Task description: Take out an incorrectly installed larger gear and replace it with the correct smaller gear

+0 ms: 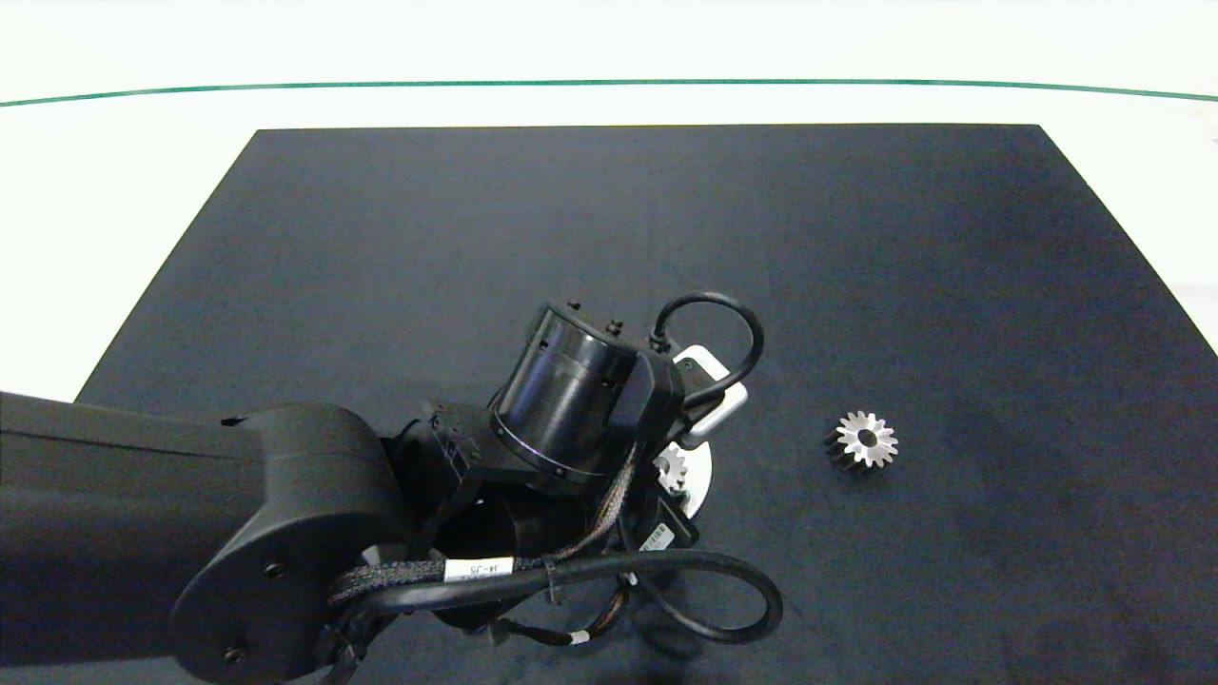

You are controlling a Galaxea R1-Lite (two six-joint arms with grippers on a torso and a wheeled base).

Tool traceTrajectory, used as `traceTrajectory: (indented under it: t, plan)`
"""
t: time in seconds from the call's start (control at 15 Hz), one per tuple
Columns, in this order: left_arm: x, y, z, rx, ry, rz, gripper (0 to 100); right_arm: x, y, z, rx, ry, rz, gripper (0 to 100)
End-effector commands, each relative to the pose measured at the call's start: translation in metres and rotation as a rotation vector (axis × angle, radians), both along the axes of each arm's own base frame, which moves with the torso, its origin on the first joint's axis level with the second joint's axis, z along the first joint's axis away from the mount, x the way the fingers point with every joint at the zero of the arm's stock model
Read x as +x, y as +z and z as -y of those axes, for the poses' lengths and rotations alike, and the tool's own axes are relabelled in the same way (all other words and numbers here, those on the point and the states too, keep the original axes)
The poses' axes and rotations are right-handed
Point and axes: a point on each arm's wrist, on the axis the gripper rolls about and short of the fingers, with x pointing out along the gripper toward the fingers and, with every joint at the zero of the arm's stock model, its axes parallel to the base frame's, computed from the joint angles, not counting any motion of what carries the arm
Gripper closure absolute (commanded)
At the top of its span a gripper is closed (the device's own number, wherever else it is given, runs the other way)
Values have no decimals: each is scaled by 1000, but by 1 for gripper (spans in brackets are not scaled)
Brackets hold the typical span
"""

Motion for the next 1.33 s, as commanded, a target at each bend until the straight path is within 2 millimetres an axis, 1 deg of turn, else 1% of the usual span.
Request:
traceTrajectory:
  t: [0.07,0.2,0.27,0.4,0.67,0.87,1.33]
  plan:
    - [-5,-2,5,-4,-14,-8,81,-2,0,1,2,-1,7,0]
    - [-16,-3,14,-19,-40,-22,81,-3,0,1,3,-3,10,0]
    - [-18,-3,16,-19,-43,-16,81,-3,0,1,3,-6,11,0]
    - [-15,-5,20,-18,-40,-13,81,-3,0,2,2,-10,11,0]
    - [-5,-12,18,1,-12,-18,81,-4,0,2,3,-11,14,0]
    - [0,-13,18,-11,3,-4,81,-4,0,2,2,-11,13,0]
    - [-2,-14,20,-3,-3,-2,81,-4,-1,2,1,-10,10,0]
